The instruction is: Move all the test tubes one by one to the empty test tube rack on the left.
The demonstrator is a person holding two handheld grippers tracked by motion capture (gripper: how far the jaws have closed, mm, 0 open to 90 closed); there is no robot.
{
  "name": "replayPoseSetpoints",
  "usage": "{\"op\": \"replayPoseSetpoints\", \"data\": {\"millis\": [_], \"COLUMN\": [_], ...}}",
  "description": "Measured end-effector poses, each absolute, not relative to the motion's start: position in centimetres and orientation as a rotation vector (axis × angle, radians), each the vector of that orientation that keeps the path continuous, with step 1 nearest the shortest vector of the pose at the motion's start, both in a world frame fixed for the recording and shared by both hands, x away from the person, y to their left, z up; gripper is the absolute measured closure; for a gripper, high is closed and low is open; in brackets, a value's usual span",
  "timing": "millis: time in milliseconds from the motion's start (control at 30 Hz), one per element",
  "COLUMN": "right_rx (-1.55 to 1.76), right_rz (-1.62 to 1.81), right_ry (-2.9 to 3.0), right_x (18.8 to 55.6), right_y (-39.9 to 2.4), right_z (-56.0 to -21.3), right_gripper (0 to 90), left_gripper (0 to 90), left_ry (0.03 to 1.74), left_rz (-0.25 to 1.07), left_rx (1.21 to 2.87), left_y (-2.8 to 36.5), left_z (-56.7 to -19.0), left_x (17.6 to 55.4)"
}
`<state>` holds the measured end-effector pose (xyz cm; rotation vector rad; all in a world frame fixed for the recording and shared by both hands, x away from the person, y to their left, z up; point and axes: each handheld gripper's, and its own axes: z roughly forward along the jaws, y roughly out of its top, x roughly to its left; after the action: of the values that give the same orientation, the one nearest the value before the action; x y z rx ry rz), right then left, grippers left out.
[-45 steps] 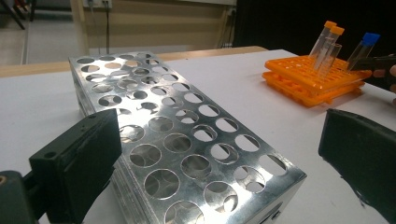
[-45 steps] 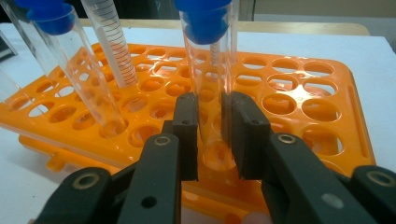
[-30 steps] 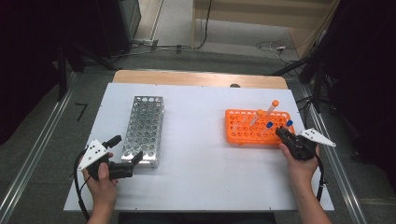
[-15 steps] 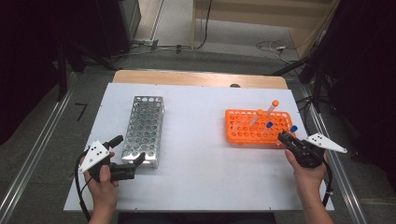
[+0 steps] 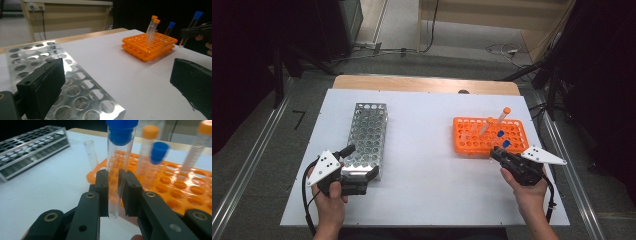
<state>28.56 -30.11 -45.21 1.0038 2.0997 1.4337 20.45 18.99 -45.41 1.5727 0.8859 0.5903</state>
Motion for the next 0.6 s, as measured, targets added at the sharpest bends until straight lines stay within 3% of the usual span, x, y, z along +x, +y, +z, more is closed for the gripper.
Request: {"op": "replayPoseSetpoints", "data": {"millis": [600], "right_rx": [0.864], "right_rz": [1.494], "right_ry": [2.274], "right_x": [27.5], "right_y": [-24.5], "right_z": [-45.8], "right_gripper": [74.9], "left_gripper": [6.4], "left_ry": [0.828], "left_rz": [0.502], "left_rx": [1.630], "left_y": [14.5], "left_z": [-45.4], "left_x": [20.9]}}
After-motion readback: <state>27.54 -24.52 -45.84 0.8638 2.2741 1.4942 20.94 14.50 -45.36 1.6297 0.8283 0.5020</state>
